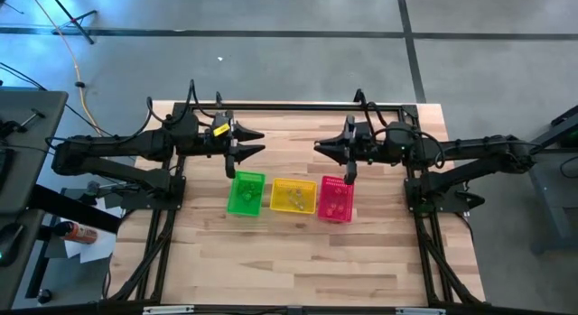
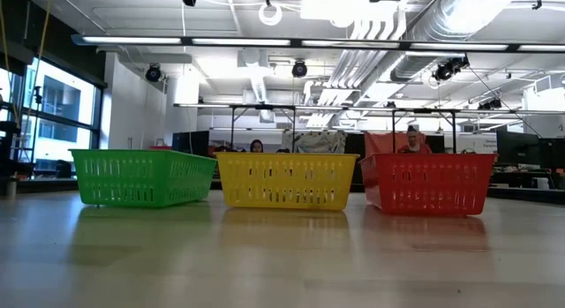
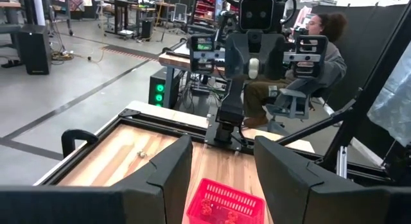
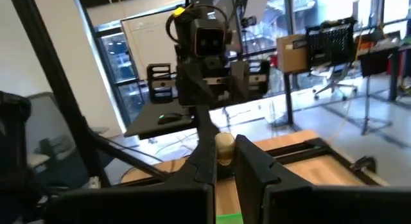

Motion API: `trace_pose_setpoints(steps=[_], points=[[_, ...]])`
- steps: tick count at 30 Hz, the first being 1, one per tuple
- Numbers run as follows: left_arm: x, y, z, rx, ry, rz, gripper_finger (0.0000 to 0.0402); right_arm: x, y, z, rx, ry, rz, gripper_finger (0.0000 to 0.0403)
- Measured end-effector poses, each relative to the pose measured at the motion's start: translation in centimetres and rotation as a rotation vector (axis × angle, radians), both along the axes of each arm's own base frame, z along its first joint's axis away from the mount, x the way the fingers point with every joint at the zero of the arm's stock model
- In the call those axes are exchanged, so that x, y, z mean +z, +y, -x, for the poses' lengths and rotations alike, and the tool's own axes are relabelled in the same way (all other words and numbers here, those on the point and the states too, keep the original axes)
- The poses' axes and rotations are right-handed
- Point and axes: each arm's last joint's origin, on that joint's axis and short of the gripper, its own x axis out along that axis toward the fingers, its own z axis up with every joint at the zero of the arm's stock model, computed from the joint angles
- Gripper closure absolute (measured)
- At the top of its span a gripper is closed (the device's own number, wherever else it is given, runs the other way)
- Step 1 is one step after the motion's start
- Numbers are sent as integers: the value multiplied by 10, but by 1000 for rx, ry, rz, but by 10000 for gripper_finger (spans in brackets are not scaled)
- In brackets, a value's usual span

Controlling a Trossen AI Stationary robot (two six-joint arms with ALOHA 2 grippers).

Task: Sort Halloween decoration
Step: Put the white skull toy into the yellow basket

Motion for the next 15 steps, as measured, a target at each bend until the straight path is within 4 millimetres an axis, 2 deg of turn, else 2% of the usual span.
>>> trace_pose_setpoints(steps=[7, 15], points=[[0, 0, 0, 0, 1, 0, 245, -15, 2, -16, 71, 60, -86, 387], [0, 0, 0, 2, -2, 27, 245, -61, 22, -52, 141, 261, -152, 387]])
